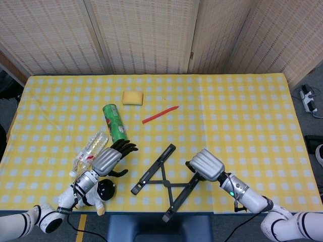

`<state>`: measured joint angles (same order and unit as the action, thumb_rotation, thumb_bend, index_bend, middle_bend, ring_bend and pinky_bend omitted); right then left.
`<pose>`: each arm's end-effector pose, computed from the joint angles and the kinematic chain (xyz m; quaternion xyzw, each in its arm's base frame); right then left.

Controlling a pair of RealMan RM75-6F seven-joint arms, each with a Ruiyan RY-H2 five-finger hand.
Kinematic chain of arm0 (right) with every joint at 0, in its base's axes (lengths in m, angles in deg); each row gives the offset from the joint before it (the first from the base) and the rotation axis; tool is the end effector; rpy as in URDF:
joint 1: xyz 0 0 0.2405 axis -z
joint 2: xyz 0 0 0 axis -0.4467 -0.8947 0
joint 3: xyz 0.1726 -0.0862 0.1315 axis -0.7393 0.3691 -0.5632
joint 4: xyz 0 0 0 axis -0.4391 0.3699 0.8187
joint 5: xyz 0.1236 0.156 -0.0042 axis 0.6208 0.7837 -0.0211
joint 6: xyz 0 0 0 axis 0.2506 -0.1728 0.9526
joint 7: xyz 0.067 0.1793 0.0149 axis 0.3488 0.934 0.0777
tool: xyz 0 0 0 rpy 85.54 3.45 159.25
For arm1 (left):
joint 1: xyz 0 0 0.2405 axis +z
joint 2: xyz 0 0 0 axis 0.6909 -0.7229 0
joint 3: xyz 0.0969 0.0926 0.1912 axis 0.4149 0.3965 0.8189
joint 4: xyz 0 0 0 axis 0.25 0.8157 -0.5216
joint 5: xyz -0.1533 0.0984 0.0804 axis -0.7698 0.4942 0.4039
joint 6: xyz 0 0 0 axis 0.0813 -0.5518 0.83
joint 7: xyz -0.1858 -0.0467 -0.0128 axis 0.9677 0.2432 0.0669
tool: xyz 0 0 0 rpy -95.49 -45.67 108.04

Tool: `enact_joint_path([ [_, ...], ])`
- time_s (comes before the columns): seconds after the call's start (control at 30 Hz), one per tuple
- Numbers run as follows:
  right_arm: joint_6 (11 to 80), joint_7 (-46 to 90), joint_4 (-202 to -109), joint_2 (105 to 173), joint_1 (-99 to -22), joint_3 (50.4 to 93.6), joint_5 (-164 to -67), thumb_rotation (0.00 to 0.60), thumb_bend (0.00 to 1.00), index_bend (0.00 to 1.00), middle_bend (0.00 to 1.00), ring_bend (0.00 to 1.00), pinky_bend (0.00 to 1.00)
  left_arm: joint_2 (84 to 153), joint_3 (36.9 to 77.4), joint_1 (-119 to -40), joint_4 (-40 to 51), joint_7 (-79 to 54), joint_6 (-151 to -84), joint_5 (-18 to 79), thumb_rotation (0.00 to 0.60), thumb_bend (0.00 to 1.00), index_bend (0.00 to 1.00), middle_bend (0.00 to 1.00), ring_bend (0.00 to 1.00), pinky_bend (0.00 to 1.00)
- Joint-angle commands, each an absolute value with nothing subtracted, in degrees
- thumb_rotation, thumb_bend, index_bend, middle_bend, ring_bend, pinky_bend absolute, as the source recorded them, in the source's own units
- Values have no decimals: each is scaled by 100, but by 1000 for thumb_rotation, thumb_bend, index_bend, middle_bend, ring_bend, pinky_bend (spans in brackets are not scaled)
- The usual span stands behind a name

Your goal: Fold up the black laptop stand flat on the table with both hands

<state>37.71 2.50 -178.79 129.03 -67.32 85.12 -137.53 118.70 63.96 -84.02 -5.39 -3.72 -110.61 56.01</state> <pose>-0.1231 -0.2964 0.0010 0.8525 -0.2448 0.3253 0.3278 -0.1267 0.3285 -0.0226 -0.7680 -0.3964 -0.4186 0.2789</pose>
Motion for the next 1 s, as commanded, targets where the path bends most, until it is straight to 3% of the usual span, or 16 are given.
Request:
enact_joint_path([
  [0.03, 3848, -429, -17411, 13399, -6536, 8439, -13492, 600, 241, 707, 886, 935, 945, 11845, 6418, -8385, -527, -306, -11044, 5604, 600, 354, 192, 146, 17, 0],
  [0.37, 4030, -819, -16796, 13982, -6281, 8500, -13516, 600, 117, 708, 901, 952, 964, 11829, 6451, -8347, -487, -204, -10984, 5582, 600, 326, 174, 146, 12, 0],
  [1.0, 4026, -860, -16502, 14234, -6068, 8601, -13803, 600, 110, 708, 901, 950, 966, 11912, 6422, -8359, -399, -93, -10917, 5590, 600, 323, 165, 146, 11, 0],
])
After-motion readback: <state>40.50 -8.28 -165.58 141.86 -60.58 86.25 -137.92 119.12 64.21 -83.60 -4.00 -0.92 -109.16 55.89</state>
